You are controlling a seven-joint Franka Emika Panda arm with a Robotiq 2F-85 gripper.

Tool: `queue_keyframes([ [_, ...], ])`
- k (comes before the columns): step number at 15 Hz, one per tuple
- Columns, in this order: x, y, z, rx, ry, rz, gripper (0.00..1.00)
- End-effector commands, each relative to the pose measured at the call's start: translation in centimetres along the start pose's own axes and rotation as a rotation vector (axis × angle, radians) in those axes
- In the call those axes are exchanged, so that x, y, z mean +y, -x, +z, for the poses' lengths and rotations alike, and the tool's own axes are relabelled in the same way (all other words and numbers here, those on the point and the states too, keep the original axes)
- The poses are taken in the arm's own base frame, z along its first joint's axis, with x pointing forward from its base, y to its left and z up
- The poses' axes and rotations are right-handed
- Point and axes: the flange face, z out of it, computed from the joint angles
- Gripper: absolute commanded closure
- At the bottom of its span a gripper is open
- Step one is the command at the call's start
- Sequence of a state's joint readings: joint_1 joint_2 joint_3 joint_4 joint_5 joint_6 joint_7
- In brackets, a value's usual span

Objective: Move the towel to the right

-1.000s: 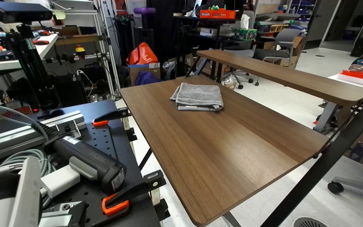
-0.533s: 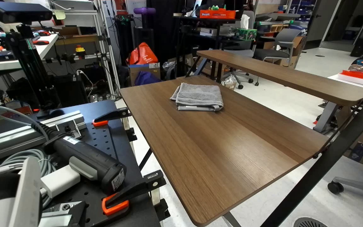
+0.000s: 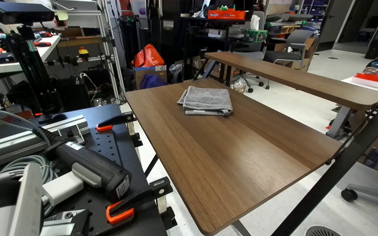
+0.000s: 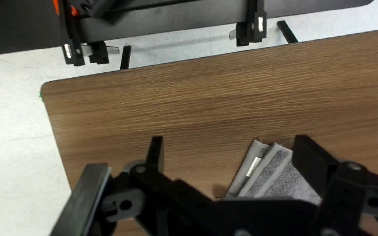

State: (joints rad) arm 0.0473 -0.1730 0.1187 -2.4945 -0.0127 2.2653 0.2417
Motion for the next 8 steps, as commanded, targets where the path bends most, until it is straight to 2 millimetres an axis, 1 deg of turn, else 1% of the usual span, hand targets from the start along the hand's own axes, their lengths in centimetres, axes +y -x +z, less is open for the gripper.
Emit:
queue_keyframes([
  [1, -4.9, -4.1, 4.3, -0.008, -0.026, 0.004, 0.0],
  [5, -10.3, -7.9, 9.4, 0.009, -0.035, 0.0, 0.0],
  [8, -13.4, -10.9, 13.4, 0.02, -0.024, 0.006, 0.0],
])
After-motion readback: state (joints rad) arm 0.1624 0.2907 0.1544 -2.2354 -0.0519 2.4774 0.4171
